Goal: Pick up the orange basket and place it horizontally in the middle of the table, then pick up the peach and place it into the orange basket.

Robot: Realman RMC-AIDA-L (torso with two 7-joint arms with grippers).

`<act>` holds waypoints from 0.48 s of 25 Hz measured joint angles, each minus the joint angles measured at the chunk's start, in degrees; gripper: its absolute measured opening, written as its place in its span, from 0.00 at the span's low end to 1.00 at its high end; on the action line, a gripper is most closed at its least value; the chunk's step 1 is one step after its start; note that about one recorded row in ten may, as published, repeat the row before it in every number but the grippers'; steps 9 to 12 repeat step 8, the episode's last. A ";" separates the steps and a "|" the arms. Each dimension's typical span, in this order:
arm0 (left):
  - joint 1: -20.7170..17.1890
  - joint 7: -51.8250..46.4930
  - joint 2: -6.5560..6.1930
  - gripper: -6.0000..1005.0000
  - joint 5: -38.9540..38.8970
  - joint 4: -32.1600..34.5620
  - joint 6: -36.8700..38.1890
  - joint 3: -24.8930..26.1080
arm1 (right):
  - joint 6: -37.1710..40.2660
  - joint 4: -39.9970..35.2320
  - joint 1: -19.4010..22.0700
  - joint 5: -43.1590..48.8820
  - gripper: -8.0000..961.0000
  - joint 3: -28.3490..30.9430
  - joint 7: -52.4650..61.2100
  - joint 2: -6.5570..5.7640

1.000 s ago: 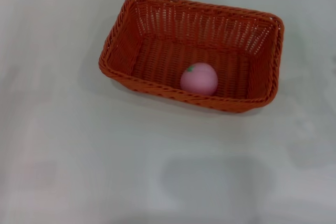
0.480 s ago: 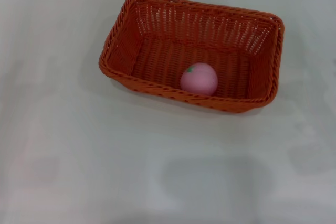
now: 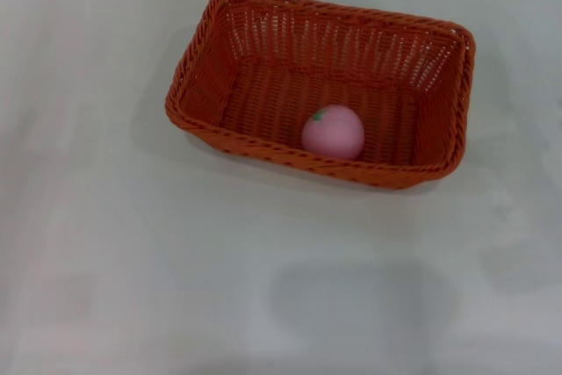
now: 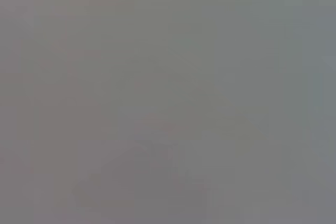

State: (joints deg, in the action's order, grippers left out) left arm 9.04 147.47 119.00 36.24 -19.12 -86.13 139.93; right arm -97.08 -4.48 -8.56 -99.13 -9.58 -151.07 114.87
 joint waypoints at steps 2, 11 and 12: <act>-0.07 0.07 0.00 0.68 0.09 0.30 -0.47 -0.01 | -0.03 0.00 0.04 0.03 0.89 0.00 -0.02 0.00; -0.56 0.09 -0.04 0.68 0.71 1.77 -0.93 -0.01 | 0.29 -0.14 0.11 -0.10 0.89 0.20 -0.19 -0.08; -0.56 0.09 -0.04 0.68 0.71 1.77 -0.93 -0.01 | 0.29 -0.14 0.11 -0.10 0.89 0.20 -0.19 -0.08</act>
